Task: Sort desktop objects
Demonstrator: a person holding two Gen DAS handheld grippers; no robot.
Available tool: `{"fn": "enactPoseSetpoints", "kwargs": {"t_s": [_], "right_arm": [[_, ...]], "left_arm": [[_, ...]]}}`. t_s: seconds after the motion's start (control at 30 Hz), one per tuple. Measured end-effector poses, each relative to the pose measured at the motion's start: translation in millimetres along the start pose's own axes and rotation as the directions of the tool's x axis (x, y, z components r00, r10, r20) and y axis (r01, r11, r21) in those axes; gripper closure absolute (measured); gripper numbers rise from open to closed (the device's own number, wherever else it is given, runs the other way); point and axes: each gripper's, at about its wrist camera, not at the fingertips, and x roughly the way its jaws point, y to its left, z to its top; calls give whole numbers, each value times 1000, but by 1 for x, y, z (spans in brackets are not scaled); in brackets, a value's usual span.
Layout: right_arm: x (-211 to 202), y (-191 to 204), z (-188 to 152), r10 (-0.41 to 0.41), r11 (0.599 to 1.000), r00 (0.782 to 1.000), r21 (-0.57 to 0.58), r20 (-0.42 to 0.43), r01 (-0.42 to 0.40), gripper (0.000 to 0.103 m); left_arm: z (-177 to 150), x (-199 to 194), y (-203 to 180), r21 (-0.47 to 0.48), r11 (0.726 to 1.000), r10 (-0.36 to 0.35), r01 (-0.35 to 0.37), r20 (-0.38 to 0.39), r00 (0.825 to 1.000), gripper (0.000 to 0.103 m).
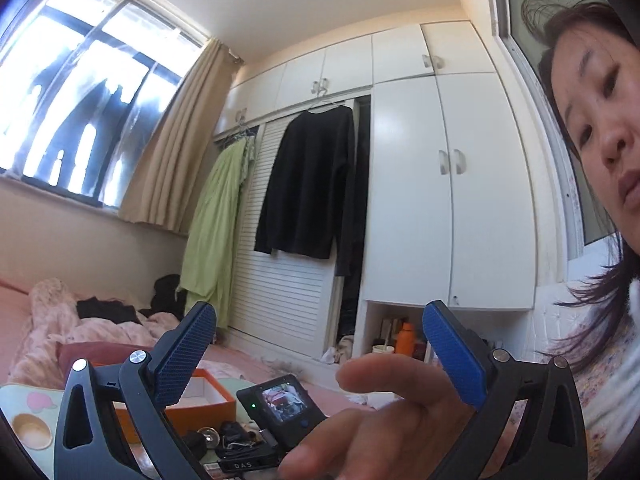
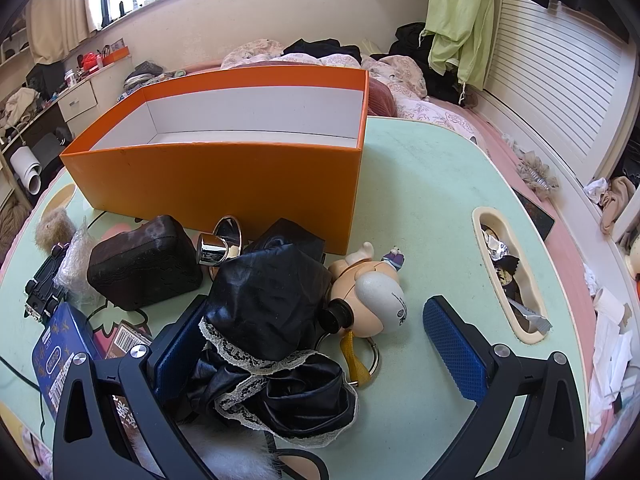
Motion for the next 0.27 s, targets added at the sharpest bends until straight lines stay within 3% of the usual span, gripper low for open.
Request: {"fn": "enactPoseSetpoints", "kwargs": {"t_s": [0.1,0.17,0.23,0.27], "right_arm": [[0,0,0,2,1000,1000,1,0,-2,0],[0,0,0,0,1000,1000,0,0,0,0],[0,0,0,0,1000,1000,1,0,0,0],[0,0,0,0,1000,1000,1,0,0,0]], "left_arm": [[1,0,-1,8,999,44,-44,31,999,0],[0,4,-3,33,992,120,-120,14,993,0],[-1,14,-4,78,969,238,-235,-35,971,0],[-3,19,-2,99,947,313,-307,-48,949,0]]}}
